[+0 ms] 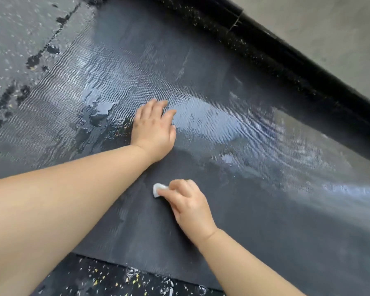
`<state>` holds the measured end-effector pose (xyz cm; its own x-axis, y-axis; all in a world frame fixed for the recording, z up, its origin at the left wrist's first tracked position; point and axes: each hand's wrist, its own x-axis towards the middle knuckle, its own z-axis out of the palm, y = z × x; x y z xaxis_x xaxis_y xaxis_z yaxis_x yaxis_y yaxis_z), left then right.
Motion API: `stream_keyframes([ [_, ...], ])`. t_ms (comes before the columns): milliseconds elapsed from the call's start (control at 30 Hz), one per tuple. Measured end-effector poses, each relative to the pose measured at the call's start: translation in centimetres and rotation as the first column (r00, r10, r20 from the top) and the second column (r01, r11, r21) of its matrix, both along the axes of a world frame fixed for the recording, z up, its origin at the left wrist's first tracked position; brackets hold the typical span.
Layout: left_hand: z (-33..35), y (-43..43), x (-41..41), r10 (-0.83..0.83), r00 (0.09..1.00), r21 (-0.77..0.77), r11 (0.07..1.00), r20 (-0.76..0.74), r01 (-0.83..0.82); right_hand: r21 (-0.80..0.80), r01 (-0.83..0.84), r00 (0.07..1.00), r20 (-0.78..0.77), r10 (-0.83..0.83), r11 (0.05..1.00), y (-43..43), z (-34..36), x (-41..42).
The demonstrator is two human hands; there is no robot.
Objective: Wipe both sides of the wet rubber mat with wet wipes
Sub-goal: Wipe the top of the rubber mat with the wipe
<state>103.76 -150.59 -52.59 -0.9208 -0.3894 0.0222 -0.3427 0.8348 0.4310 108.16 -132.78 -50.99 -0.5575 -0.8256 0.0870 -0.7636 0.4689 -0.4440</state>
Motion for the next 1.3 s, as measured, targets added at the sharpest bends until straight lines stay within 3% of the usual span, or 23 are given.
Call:
stream_keyframes([
  [133, -1.4, -0.2, -2.3, 0.065, 0.994, -0.042, 0.997, 0.092, -0.061, 0.038, -0.242, 0.969, -0.052, 0.243, 0.97, -0.2, 0.1, -4.9],
  [267, -2.2, -0.1, -2.1, 0.068, 0.996, -0.11, 0.992, 0.062, -0.061, 0.031, -0.284, 0.948, -0.143, 0.285, 0.958, -2.6, 0.0, -13.3],
  [333, -2.1, 0.0, -2.1, 0.071, 0.996, -0.117, 0.991, 0.055, -0.065, 0.049, -0.145, 0.974, -0.169, 0.151, 0.988, -4.3, -0.5, -18.5],
  [433, -1.8, 0.1, -2.2, 0.075, 0.995, -0.121, 0.99, 0.065, -0.067, 0.02, 0.233, 0.967, -0.113, -0.229, 0.972, -6.5, -1.0, -25.1],
  [533, -1.5, 0.2, -2.2, 0.077, 0.994, -0.133, 0.989, 0.072, -0.067, -0.068, 0.338, 0.931, -0.124, -0.344, 0.939, -7.0, -1.8, -24.7],
  [600, -1.2, 0.1, -2.3, 0.075, 0.994, -0.134, 0.989, 0.076, -0.064, -0.142, 0.238, 0.962, -0.102, -0.253, 0.961, -6.0, -2.2, -20.4],
  [700, -1.0, 0.3, -2.3, 0.072, 0.995, -0.138, 0.988, 0.062, -0.062, -0.113, -0.048, 0.995, -0.096, 0.037, 0.992, -2.8, -2.2, -14.5],
  [800, -1.1, 0.3, -2.4, 0.07, 0.997, -0.148, 0.987, 0.045, -0.062, -0.041, -0.316, 0.944, -0.112, 0.31, 0.948, -2.3, -2.0, -17.0],
  [867, -1.1, 0.3, -2.4, 0.071, 0.996, -0.147, 0.987, 0.044, -0.064, -0.058, -0.386, 0.914, -0.162, 0.373, 0.921, -3.8, -1.7, -21.4],
  [933, -1.0, 0.3, -2.4, 0.072, 0.996, -0.148, 0.987, 0.046, -0.065, -0.063, -0.256, 0.95, -0.199, 0.24, 0.965, -6.0, -1.7, -26.8],
  [1000, -1.0, 0.3, -2.4, 0.071, 0.996, -0.148, 0.987, 0.051, -0.063, -0.061, 0.026, 0.983, -0.178, -0.036, 0.998, -8.0, -1.7, -31.8],
  [1067, -1.0, 0.2, -2.4, 0.07, 0.996, -0.154, 0.986, 0.048, -0.062, -0.105, 0.299, 0.946, -0.097, -0.309, 0.949, -9.4, -1.8, -35.4],
  [1133, -1.0, 0.3, -2.4, 0.068, 0.997, -0.162, 0.985, 0.048, -0.059, -0.14, 0.454, 0.881, -0.081, -0.467, 0.88, -10.1, -1.8, -36.6],
  [1200, -0.9, 0.3, -2.4, 0.068, 0.996, -0.159, 0.985, 0.054, -0.059, -0.084, 0.451, 0.875, -0.152, -0.459, 0.889, -10.1, -1.9, -34.7],
  [1300, -0.9, 0.3, -2.4, 0.068, 0.996, -0.152, 0.987, 0.059, -0.058, -0.1, 0.154, 0.98, -0.108, -0.165, 0.983, -7.5, -2.2, -27.1],
])
